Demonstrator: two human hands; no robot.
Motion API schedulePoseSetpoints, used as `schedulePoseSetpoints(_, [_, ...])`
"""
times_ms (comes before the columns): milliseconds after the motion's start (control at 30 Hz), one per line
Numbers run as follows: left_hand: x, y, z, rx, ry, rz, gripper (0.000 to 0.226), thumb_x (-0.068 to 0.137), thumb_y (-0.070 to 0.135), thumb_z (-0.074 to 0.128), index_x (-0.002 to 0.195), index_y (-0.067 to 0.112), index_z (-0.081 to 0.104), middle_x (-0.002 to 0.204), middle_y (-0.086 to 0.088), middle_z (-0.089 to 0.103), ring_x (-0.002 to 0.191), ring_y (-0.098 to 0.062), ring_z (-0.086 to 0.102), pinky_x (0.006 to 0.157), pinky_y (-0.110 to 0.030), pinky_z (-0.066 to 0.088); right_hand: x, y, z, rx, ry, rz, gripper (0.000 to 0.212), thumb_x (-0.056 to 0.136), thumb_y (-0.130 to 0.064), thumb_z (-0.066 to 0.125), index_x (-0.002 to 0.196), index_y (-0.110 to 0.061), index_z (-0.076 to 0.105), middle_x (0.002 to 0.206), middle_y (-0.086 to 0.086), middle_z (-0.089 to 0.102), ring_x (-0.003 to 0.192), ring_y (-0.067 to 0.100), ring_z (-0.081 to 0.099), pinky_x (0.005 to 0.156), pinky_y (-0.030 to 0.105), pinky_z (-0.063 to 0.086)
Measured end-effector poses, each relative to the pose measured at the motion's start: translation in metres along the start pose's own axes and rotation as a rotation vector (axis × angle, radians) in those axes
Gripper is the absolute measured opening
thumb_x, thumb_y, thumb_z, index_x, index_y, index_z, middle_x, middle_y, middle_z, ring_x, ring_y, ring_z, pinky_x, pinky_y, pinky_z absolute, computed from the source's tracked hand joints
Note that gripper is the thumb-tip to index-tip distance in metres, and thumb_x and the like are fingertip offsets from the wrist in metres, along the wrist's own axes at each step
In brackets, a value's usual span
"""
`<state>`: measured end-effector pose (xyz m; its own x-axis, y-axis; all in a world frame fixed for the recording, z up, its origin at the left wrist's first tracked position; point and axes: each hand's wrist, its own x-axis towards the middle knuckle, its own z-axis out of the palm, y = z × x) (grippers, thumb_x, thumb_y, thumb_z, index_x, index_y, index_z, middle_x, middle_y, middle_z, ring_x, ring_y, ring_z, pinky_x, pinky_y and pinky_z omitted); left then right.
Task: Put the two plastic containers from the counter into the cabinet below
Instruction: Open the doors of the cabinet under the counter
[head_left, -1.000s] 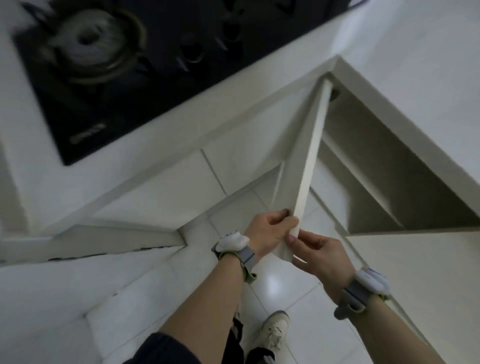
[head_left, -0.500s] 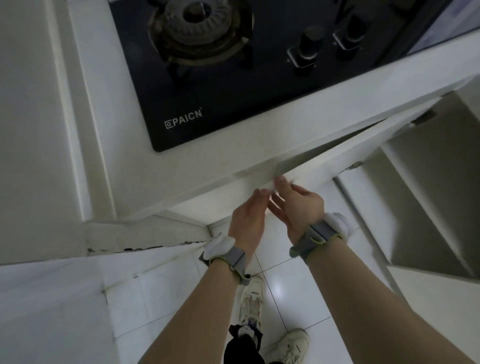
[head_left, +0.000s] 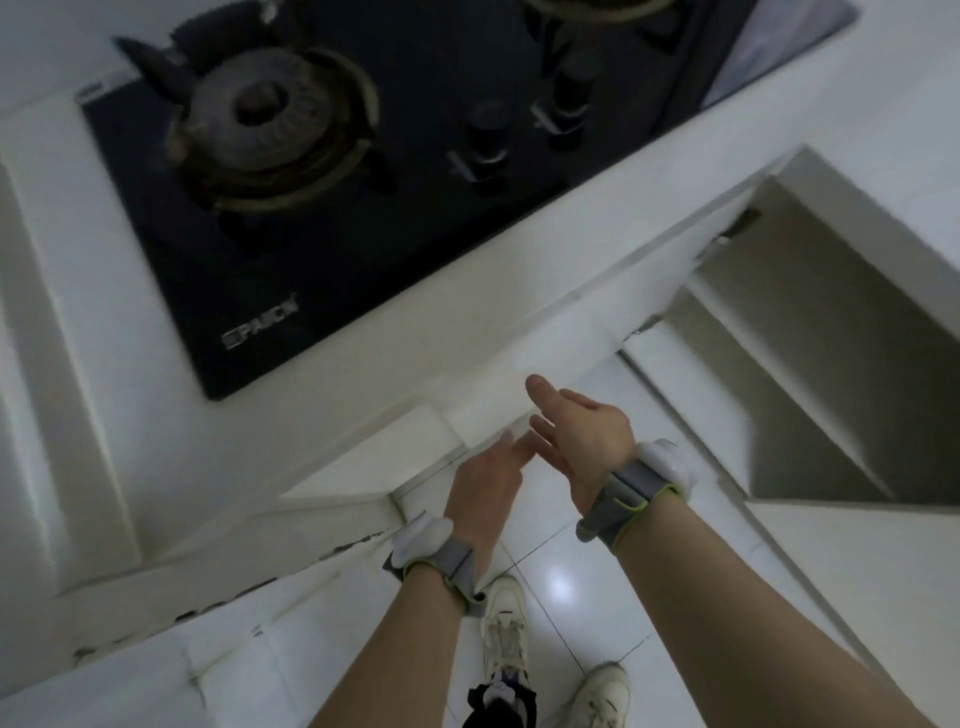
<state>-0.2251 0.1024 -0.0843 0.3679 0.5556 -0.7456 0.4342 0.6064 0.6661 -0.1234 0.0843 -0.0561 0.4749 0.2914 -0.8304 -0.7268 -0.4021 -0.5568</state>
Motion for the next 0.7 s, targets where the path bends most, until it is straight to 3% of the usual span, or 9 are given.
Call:
schedulePoseSetpoints(67, [-0.004, 0.010, 0.030, -0.032, -0.073, 0.021, 0.052, 0.071, 0.049, 0.062, 0.115, 0.022, 0.070, 0.111, 0.008, 0.060, 0.104, -0.011, 0.054, 0.111, -0.041, 0.040, 0.008, -0.014, -0.044, 0.085, 0.073, -0.017, 0.067, 0.076, -0.032, 0.085, 0.130, -0.003, 0.058, 0.087, 0.006, 0.066, 0.092, 0.020, 0.070, 0.089, 0.037, 0.060])
schedulePoseSetpoints(200, [-0.007, 0.033, 0.101, 0.013, -0.222, 0.030, 0.090, 0.065, 0.055, 0.069, 0.142, 0.014, 0.048, 0.132, 0.012, 0.053, 0.102, 0.003, 0.055, 0.114, -0.036, 0.038, 0.015, -0.035, -0.125, 0.213, 0.195, -0.047, 0.061, 0.080, -0.030, 0.081, 0.130, -0.002, 0.059, 0.088, 0.005, 0.067, 0.084, 0.014, 0.068, 0.095, 0.036, 0.057])
schedulePoseSetpoints(267, [-0.005, 0.031, 0.145, 0.061, -0.298, 0.044, 0.084, 0.069, 0.051, 0.068, 0.141, 0.014, 0.049, 0.134, 0.011, 0.055, 0.098, 0.006, 0.055, 0.114, -0.037, 0.037, 0.017, -0.043, -0.180, 0.278, 0.291, -0.076, 0.062, 0.082, -0.030, 0.080, 0.132, -0.002, 0.058, 0.097, 0.008, 0.069, 0.081, 0.013, 0.067, 0.097, 0.036, 0.056])
schedulePoseSetpoints(400, [-0.013, 0.028, 0.258, 0.199, -0.447, 0.070, 0.077, 0.066, 0.051, 0.070, 0.134, 0.017, 0.058, 0.132, 0.012, 0.060, 0.106, 0.003, 0.059, 0.113, -0.035, 0.039, 0.015, -0.047, -0.301, 0.415, 0.504, -0.121, 0.040, 0.084, -0.032, 0.077, 0.111, -0.004, 0.067, 0.080, 0.009, 0.064, 0.070, 0.020, 0.064, 0.090, 0.033, 0.057])
schedulePoseSetpoints(500, [-0.016, 0.012, 0.340, 0.347, -0.524, 0.165, 0.061, 0.078, 0.045, 0.068, 0.131, 0.017, 0.061, 0.135, 0.007, 0.061, 0.116, -0.004, 0.058, 0.112, -0.034, 0.039, 0.012, -0.041, -0.379, 0.521, 0.595, -0.144, 0.056, 0.085, -0.033, 0.076, 0.129, -0.002, 0.062, 0.090, 0.005, 0.070, 0.079, 0.017, 0.069, 0.096, 0.039, 0.056])
schedulePoseSetpoints(567, [-0.020, -0.001, 0.393, 0.475, -0.571, 0.236, 0.028, 0.091, 0.033, 0.060, 0.115, 0.021, 0.069, 0.118, 0.009, 0.068, 0.103, -0.005, 0.060, 0.107, -0.032, 0.044, 0.011, -0.035, -0.423, 0.588, 0.615, -0.127, 0.051, 0.090, -0.031, 0.070, 0.132, -0.005, 0.059, 0.109, 0.010, 0.070, 0.095, 0.022, 0.069, 0.103, 0.043, 0.051])
schedulePoseSetpoints(600, [-0.024, -0.011, 0.424, 0.541, -0.600, 0.267, 0.016, 0.094, 0.029, 0.056, 0.095, 0.024, 0.071, 0.098, 0.009, 0.070, 0.094, -0.008, 0.060, 0.099, -0.032, 0.047, 0.009, -0.030, -0.448, 0.600, 0.641, -0.123, 0.040, 0.092, -0.029, 0.068, 0.124, -0.006, 0.064, 0.113, 0.013, 0.069, 0.103, 0.027, 0.068, 0.104, 0.046, 0.050])
schedulePoseSetpoints(667, [-0.023, -0.020, 0.450, 0.660, -0.570, 0.315, 0.030, 0.097, 0.019, 0.050, 0.068, 0.019, 0.058, 0.071, 0.000, 0.059, 0.076, -0.016, 0.055, 0.077, -0.031, 0.048, 0.014, -0.024, -0.464, 0.529, 0.717, -0.103, 0.030, 0.088, -0.022, 0.067, 0.107, 0.000, 0.068, 0.112, 0.025, 0.071, 0.110, 0.040, 0.067, 0.099, 0.056, 0.050])
schedulePoseSetpoints(700, [-0.029, -0.025, 0.466, 0.718, -0.561, 0.318, 0.031, 0.097, 0.012, 0.047, 0.067, 0.016, 0.057, 0.070, -0.008, 0.057, 0.075, -0.020, 0.055, 0.071, -0.029, 0.044, 0.015, -0.017, -0.476, 0.503, 0.759, -0.082, 0.033, 0.084, -0.020, 0.065, 0.105, 0.005, 0.067, 0.113, 0.030, 0.070, 0.111, 0.046, 0.065, 0.097, 0.059, 0.051])
